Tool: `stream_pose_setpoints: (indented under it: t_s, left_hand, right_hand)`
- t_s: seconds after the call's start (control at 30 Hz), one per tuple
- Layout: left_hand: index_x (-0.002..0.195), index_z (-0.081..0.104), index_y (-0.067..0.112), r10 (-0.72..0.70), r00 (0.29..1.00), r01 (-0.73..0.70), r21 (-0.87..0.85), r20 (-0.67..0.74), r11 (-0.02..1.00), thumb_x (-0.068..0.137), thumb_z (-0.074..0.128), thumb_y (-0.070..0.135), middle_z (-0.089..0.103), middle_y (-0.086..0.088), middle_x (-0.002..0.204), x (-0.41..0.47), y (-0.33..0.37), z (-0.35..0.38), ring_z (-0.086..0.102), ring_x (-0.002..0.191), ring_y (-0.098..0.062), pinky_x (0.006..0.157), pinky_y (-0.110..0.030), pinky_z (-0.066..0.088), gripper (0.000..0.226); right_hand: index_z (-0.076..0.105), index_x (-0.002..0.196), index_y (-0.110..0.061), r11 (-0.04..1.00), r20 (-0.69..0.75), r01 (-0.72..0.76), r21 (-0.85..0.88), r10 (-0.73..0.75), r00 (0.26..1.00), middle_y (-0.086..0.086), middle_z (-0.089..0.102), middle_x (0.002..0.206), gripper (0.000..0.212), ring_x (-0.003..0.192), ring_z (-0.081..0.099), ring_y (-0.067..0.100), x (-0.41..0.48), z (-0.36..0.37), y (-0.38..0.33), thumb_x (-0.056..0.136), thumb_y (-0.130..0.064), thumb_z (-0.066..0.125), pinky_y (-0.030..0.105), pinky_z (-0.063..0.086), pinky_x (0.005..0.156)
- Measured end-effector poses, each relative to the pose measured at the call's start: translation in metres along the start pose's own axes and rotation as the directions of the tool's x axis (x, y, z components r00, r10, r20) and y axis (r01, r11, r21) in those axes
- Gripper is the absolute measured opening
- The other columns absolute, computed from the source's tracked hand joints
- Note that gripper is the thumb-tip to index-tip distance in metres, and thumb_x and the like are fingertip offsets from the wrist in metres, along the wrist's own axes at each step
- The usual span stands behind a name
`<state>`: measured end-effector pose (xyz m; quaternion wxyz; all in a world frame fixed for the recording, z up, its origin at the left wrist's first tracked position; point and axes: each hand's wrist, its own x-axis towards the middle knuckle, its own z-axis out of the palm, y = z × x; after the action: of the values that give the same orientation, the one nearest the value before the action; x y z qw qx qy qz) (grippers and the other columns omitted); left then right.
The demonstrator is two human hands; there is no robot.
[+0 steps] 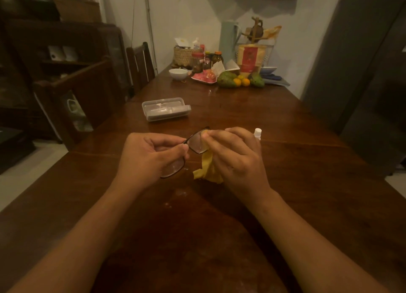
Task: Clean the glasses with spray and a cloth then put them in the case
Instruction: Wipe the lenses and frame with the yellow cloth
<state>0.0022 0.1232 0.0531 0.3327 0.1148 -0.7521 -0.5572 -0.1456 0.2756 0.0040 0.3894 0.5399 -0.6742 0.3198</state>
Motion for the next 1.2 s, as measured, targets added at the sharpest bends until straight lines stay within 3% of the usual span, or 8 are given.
stream_pose_setpoints:
  t_s: [0.17, 0.3, 0.4, 0.57, 0.8, 1.03, 1.2]
  left_hand:
    - [0.077, 0.082, 0.031, -0.044, 0.999, 0.044, -0.001, 0.026, 0.999, 0.08, 0.078, 0.01, 0.078, -0.002, 0.071, 0.002, -0.001, -0.001, 0.075, 0.068, -0.011, 0.063, -0.018, 0.056, 0.022]
    - [0.075, 0.081, 0.019, -0.177, 0.97, 0.165, 0.08, 0.17, 0.983, 0.074, 0.08, 0.017, 0.078, -0.004, 0.074, 0.005, -0.001, -0.005, 0.075, 0.074, -0.014, 0.069, -0.026, 0.056, 0.002]
    - [0.077, 0.08, 0.014, -0.237, 0.938, 0.242, 0.011, 0.252, 0.97, 0.064, 0.08, 0.021, 0.078, -0.01, 0.079, 0.005, 0.0, -0.005, 0.077, 0.076, -0.02, 0.065, -0.023, 0.059, 0.015]
    - [0.083, 0.081, 0.015, -0.295, 0.911, 0.325, -0.062, 0.288, 0.944, 0.062, 0.081, 0.016, 0.079, -0.012, 0.083, 0.006, -0.001, -0.006, 0.078, 0.076, -0.02, 0.061, -0.023, 0.059, 0.021]
    - [0.08, 0.08, 0.01, -0.312, 0.935, 0.331, -0.098, 0.172, 0.939, 0.057, 0.083, 0.014, 0.079, -0.013, 0.082, 0.007, -0.001, -0.004, 0.077, 0.076, -0.026, 0.061, -0.029, 0.061, 0.023]
    - [0.078, 0.079, 0.007, -0.283, 0.952, 0.301, -0.208, 0.114, 0.931, 0.057, 0.084, 0.012, 0.078, -0.016, 0.083, 0.007, 0.003, -0.005, 0.077, 0.073, -0.025, 0.059, -0.027, 0.06, 0.022]
    - [0.081, 0.079, 0.005, -0.28, 0.959, 0.284, -0.231, 0.053, 0.931, 0.06, 0.084, 0.013, 0.077, -0.016, 0.079, 0.007, 0.002, -0.005, 0.074, 0.066, -0.021, 0.056, -0.026, 0.058, 0.023]
  right_hand:
    - [0.068, 0.129, -0.017, 0.997, -0.002, 0.072, 0.008, -0.072, 0.997, 0.001, 0.069, 0.126, 0.033, 0.115, 0.055, 0.024, -0.002, -0.003, 0.005, 0.097, -0.018, 0.063, 0.049, 0.049, 0.082]
    - [0.067, 0.13, -0.02, 0.995, 0.008, 0.097, -0.026, -0.096, 0.995, -0.002, 0.068, 0.128, 0.035, 0.117, 0.053, 0.023, -0.003, -0.003, 0.005, 0.095, -0.02, 0.066, 0.046, 0.046, 0.084]
    - [0.068, 0.129, -0.022, 0.992, 0.005, 0.121, -0.036, -0.121, 0.993, -0.004, 0.069, 0.128, 0.037, 0.116, 0.053, 0.021, -0.002, -0.004, 0.008, 0.092, -0.018, 0.072, 0.043, 0.044, 0.083]
    - [0.071, 0.125, -0.02, 0.995, -0.006, 0.096, -0.005, -0.096, 0.995, -0.003, 0.071, 0.125, 0.031, 0.114, 0.053, 0.022, 0.0, -0.007, 0.009, 0.095, -0.018, 0.065, 0.047, 0.048, 0.081]
    - [0.074, 0.118, -0.014, 0.989, -0.028, 0.01, 0.144, -0.006, 1.0, 0.0, 0.072, 0.119, 0.026, 0.104, 0.064, 0.027, 0.001, -0.01, 0.003, 0.093, -0.012, 0.068, 0.051, 0.05, 0.077]
    - [0.075, 0.116, -0.018, 0.98, 0.015, 0.076, 0.181, -0.08, 0.997, -0.004, 0.073, 0.119, 0.024, 0.108, 0.061, 0.026, 0.003, -0.015, -0.012, 0.095, -0.024, 0.067, 0.05, 0.048, 0.077]
    - [0.074, 0.119, -0.023, 0.966, 0.124, 0.202, 0.159, -0.223, 0.967, -0.007, 0.071, 0.125, 0.026, 0.116, 0.058, 0.022, 0.003, -0.007, -0.036, 0.094, -0.024, 0.07, 0.049, 0.045, 0.08]
